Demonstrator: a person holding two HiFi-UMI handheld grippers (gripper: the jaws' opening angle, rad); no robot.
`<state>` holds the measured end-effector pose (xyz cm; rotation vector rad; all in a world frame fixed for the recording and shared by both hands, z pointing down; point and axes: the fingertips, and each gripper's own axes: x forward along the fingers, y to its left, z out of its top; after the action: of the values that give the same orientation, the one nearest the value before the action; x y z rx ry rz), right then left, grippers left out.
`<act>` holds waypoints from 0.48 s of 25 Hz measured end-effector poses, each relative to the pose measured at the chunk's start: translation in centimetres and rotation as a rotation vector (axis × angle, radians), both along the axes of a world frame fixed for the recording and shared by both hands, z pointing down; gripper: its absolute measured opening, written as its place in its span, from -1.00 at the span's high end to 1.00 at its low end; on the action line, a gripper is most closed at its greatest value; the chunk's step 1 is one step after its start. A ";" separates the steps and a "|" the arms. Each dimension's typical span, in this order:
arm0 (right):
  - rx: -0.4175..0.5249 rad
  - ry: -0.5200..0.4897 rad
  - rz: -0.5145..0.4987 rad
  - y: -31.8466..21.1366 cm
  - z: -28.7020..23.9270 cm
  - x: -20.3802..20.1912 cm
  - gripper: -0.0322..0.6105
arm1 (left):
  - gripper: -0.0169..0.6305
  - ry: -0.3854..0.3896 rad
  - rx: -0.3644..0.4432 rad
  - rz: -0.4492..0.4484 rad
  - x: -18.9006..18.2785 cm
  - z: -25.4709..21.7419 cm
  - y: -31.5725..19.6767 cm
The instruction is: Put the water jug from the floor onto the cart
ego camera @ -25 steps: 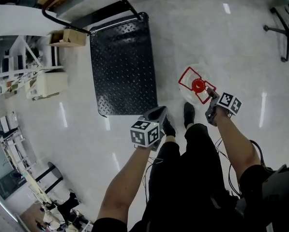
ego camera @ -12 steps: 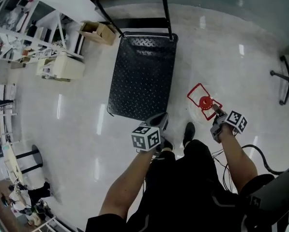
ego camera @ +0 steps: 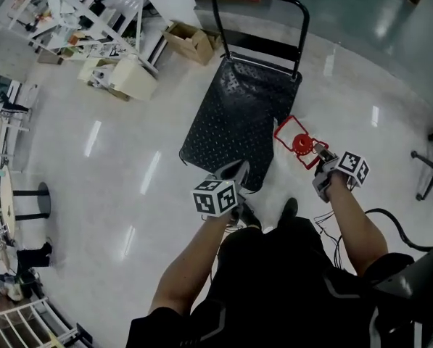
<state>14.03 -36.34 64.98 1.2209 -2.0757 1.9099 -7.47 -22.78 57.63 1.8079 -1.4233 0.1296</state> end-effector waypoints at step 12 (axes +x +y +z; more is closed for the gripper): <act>0.026 -0.055 -0.236 0.1 -3.2 -22.6 0.70 | 0.97 -0.002 0.075 -0.219 -16.8 -1.6 5.7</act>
<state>-8.61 -36.24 61.73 0.8892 -2.1664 1.8347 -24.29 -17.11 56.05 1.6985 -1.6358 -0.0347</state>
